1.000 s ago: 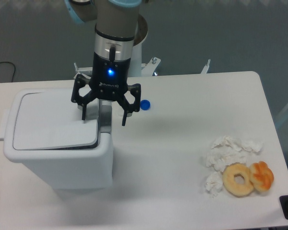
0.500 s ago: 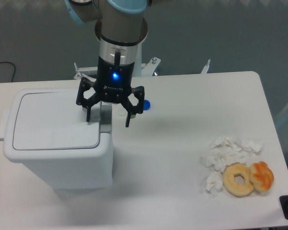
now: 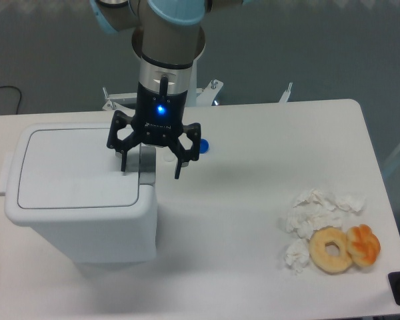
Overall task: Close the trash can
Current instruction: 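Hold the gripper on the closed lid edge, pressing it shut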
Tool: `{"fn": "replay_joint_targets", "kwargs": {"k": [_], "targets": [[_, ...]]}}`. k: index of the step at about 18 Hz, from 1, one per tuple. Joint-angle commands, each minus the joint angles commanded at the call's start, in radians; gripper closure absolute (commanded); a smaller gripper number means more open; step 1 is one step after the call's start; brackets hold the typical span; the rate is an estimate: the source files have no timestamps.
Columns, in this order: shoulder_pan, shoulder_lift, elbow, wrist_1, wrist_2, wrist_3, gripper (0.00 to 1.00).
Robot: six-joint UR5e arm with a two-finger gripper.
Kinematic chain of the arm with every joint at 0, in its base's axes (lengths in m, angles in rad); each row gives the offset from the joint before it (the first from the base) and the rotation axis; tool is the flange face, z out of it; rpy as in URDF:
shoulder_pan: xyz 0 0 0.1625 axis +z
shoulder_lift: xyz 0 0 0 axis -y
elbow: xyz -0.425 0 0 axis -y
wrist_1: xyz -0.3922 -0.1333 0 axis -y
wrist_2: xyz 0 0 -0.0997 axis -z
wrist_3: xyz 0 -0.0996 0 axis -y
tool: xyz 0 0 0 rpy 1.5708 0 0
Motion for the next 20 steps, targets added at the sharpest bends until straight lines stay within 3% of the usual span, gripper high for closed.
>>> {"fn": "replay_joint_targets", "kwargs": {"k": [12,20], "targets": [[-0.002,-0.005,0.002,0.002,0.000,0.000,0.00],[0.023,0.006,0.046,-0.006,-0.003,0.006,0.00]]}}
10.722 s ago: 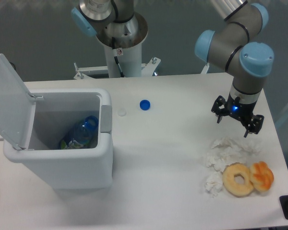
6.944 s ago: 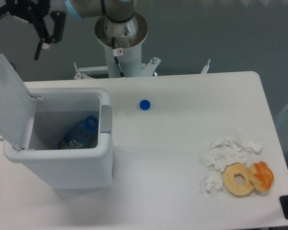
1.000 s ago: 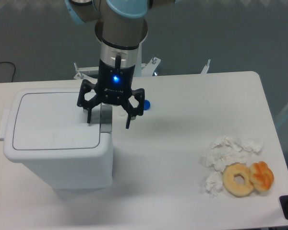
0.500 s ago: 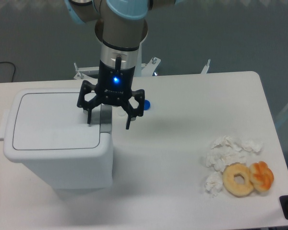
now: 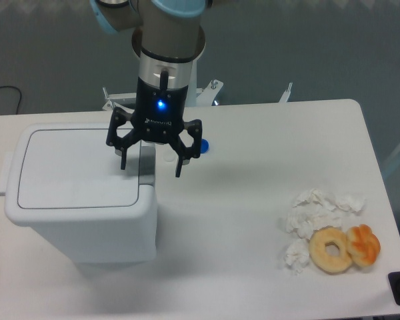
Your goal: Close the trash can
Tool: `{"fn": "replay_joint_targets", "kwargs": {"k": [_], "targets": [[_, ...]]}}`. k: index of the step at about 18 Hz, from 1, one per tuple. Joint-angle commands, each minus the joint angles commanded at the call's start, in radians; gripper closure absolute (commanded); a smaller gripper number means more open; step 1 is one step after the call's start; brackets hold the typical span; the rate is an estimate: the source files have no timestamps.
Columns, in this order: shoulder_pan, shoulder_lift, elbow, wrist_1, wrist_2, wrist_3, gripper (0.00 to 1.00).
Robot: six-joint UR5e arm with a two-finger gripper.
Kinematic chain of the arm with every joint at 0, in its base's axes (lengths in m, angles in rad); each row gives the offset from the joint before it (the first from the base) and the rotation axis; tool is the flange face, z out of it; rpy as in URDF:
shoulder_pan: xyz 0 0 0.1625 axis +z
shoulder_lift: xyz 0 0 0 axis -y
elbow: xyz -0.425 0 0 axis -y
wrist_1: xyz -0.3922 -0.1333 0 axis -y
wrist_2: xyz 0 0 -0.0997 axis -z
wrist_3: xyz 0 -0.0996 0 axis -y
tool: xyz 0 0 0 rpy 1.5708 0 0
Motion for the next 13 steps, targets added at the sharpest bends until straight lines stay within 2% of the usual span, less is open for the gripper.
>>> {"fn": "replay_joint_targets", "kwargs": {"k": [2,8,13], "targets": [[0.038,-0.008,0.003,-0.003,0.000,0.055,0.00],[0.216,-0.047,0.014,-0.021,-0.040,0.187,0.00],[0.331,-0.139,0.014,-0.018,-0.034,0.423,0.00]]}}
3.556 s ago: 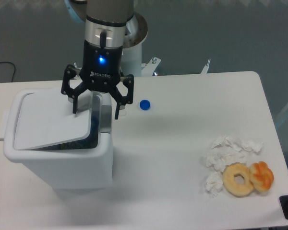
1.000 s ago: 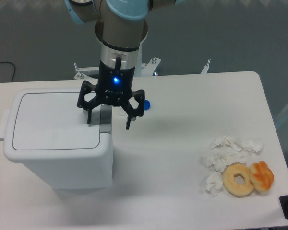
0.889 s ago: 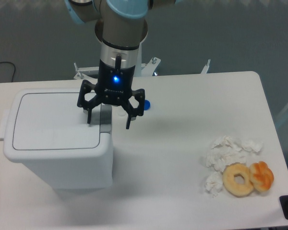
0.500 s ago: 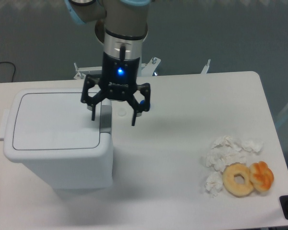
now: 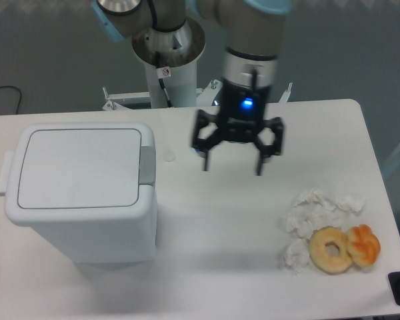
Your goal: Close the trash can
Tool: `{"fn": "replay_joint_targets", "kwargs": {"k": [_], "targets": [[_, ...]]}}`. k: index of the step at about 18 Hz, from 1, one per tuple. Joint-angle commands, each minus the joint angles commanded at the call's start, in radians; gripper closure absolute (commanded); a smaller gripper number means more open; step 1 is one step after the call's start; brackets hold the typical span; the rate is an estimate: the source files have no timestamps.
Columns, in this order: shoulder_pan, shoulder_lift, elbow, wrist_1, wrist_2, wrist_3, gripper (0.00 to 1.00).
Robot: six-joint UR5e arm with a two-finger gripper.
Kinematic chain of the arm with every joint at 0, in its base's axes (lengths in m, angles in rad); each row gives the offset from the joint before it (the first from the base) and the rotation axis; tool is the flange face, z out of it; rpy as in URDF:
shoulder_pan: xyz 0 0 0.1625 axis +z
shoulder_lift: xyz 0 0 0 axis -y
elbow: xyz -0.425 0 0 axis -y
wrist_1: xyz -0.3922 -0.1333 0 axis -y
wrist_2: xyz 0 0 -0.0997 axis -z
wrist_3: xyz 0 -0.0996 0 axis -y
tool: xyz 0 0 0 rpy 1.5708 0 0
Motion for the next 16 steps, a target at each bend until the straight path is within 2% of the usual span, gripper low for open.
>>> {"fn": "replay_joint_targets", "kwargs": {"k": [2,6,10,11,13,16], "targets": [[0.017,-0.041,0.003,0.009,0.029,0.084,0.00],[0.026,-0.110,0.046,-0.005,0.176,0.189,0.00],[0.061,-0.176,0.086,-0.018,0.208,0.368,0.00],[0.077,-0.202,0.115,-0.041,0.259,0.445,0.00],[0.091,-0.242,0.162,-0.073,0.307,0.513,0.00],[0.100,-0.290,0.204,-0.069,0.328,0.580,0.00]]}}
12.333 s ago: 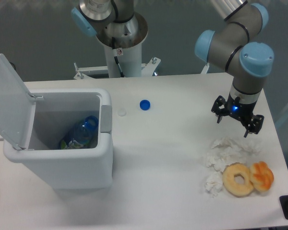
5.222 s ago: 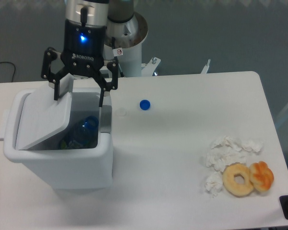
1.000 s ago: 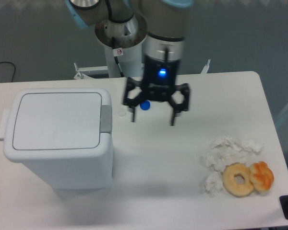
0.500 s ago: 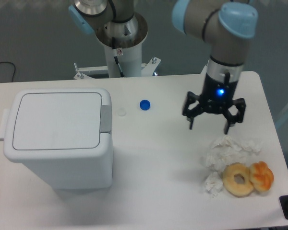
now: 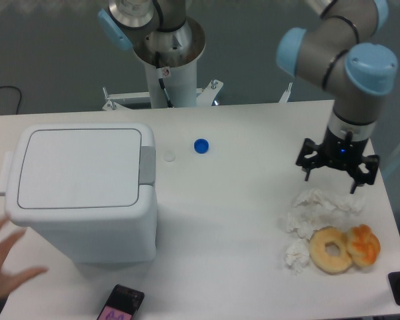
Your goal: Close the trash can
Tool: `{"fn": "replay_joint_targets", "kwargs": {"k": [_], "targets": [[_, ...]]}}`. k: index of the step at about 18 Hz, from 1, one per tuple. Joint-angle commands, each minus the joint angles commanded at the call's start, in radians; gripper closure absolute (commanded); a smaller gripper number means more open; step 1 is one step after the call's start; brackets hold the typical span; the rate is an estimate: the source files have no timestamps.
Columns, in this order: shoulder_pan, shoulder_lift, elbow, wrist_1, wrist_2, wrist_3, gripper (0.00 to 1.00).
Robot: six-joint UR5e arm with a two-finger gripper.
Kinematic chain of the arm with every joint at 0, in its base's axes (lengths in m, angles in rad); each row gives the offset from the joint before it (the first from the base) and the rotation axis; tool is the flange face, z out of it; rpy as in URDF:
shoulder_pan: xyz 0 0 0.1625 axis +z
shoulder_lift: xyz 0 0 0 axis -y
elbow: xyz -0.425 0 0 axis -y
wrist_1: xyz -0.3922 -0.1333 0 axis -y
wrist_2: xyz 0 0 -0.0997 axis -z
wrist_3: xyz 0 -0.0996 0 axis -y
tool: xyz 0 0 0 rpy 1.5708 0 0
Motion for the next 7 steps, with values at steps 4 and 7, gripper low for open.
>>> {"fn": "replay_joint_targets", "kwargs": {"k": [4,7], "targets": [[0.022,-0.052,0.064,0.002,0.003,0.075,0.00],[0.022,-0.054,0.060,0.000,0.005,0.066,0.00]]}}
